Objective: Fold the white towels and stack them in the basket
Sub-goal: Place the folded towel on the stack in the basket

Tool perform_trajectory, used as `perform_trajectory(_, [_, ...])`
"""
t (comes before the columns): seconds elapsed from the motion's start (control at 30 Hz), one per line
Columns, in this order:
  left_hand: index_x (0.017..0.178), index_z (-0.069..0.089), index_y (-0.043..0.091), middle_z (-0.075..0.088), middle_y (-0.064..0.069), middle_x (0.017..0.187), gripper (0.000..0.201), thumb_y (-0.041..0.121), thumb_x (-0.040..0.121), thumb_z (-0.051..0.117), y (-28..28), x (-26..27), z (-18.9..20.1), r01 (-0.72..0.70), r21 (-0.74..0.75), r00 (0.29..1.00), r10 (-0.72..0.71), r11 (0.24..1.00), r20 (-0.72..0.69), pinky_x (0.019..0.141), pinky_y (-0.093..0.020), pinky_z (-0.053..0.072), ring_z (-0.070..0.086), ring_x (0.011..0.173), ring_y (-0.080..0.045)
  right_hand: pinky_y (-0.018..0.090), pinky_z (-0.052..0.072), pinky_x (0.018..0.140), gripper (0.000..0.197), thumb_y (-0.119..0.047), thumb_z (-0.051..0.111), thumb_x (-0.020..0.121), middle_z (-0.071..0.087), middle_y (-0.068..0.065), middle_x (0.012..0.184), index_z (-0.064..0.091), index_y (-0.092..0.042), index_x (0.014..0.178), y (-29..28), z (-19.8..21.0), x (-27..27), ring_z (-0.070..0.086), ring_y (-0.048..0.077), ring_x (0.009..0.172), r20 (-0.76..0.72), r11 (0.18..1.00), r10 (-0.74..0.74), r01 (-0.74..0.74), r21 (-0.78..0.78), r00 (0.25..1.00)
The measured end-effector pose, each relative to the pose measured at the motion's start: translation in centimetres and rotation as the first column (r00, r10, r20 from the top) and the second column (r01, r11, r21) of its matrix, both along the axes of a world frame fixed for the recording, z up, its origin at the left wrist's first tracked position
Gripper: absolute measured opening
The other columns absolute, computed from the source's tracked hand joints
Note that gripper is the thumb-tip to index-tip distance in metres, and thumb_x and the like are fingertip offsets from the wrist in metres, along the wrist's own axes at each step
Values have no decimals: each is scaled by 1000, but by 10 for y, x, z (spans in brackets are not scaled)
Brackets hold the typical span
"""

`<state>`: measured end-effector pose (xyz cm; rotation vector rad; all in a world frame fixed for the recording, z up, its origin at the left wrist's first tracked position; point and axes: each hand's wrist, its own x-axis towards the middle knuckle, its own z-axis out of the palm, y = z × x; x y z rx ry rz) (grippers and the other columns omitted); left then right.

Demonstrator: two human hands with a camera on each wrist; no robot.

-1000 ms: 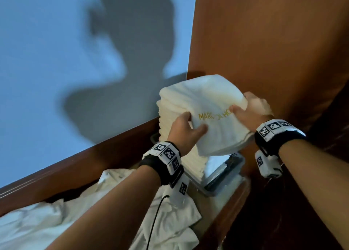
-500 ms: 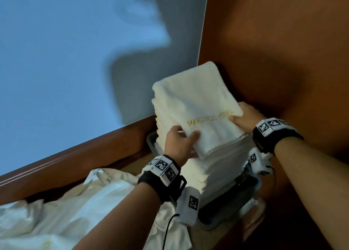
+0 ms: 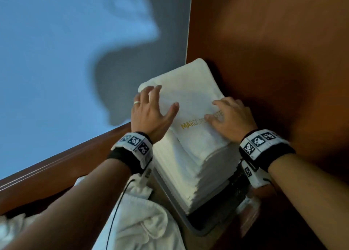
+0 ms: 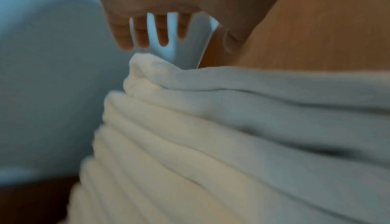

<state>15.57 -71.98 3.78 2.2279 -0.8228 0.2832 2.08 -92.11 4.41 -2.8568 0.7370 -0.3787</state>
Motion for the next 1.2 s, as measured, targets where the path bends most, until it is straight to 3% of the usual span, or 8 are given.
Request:
perform_trajectory(0.1, [157,22,34,9,1,168,79,77,92,30,-16,48,7,86,444,985,-142,892,94,124,-50,7,4,154,-31,59,22,114,93,-94,29,69,22,-3,160,25,-46,149,21,-7,11,23,31,144,-196,981,75,-37,190,978])
perform_trajectory(0.2, [158,5,43,-6,6,169,89,87,82,20,-18,87,-1,97,634,991,-135,767,12,124,-52,5,-1,155,-29,66,0,116,110,-106,25,50,-7,-5,166,4,-59,147,21,-16,24,-6,30,152,-286,929,104,9,369,953])
perform_trajectory(0.4, [157,1,46,-7,6,168,103,94,68,19,-26,102,-44,141,620,990,-95,772,-106,123,-51,11,-1,154,-28,68,-3,114,116,-106,21,43,-21,-5,164,-1,-61,147,22,-54,41,-17,30,150,-344,954,101,8,300,933])
perform_trajectory(0.63, [157,3,45,-7,5,169,90,87,82,31,-32,103,-40,165,616,986,-121,771,-112,122,-53,10,-3,154,-29,67,-3,115,110,-103,27,48,-20,-6,164,2,-61,147,12,-55,41,-15,30,151,-367,956,89,23,291,926])
perform_trajectory(0.77, [156,15,47,-4,9,168,102,95,67,29,-10,92,-24,233,592,971,-153,771,-183,125,-49,9,-2,155,-26,65,-2,116,108,-103,28,49,-20,-7,164,1,-62,146,14,-48,31,-15,29,151,-397,962,89,24,271,913])
perform_trajectory(0.93, [147,50,27,47,2,153,62,58,94,57,65,55,-4,278,450,955,-193,849,-226,110,-39,37,52,132,-25,60,15,117,87,-87,45,76,17,1,164,28,-46,150,36,-14,22,19,33,148,-412,981,13,67,179,911])
perform_trajectory(1.03, [128,67,21,69,1,127,43,47,95,62,137,42,-2,197,467,971,-107,862,-212,102,-35,45,62,117,-22,49,44,102,47,-50,58,90,57,11,135,60,-18,125,77,8,17,53,36,121,-290,1000,-18,19,0,957])
perform_trajectory(1.2, [98,77,23,75,-1,102,20,38,92,67,280,25,-7,71,511,972,55,857,-229,91,-39,54,67,98,-25,44,49,84,27,-22,56,88,66,17,108,70,-5,104,187,-4,8,55,39,101,24,962,193,-185,-199,981])
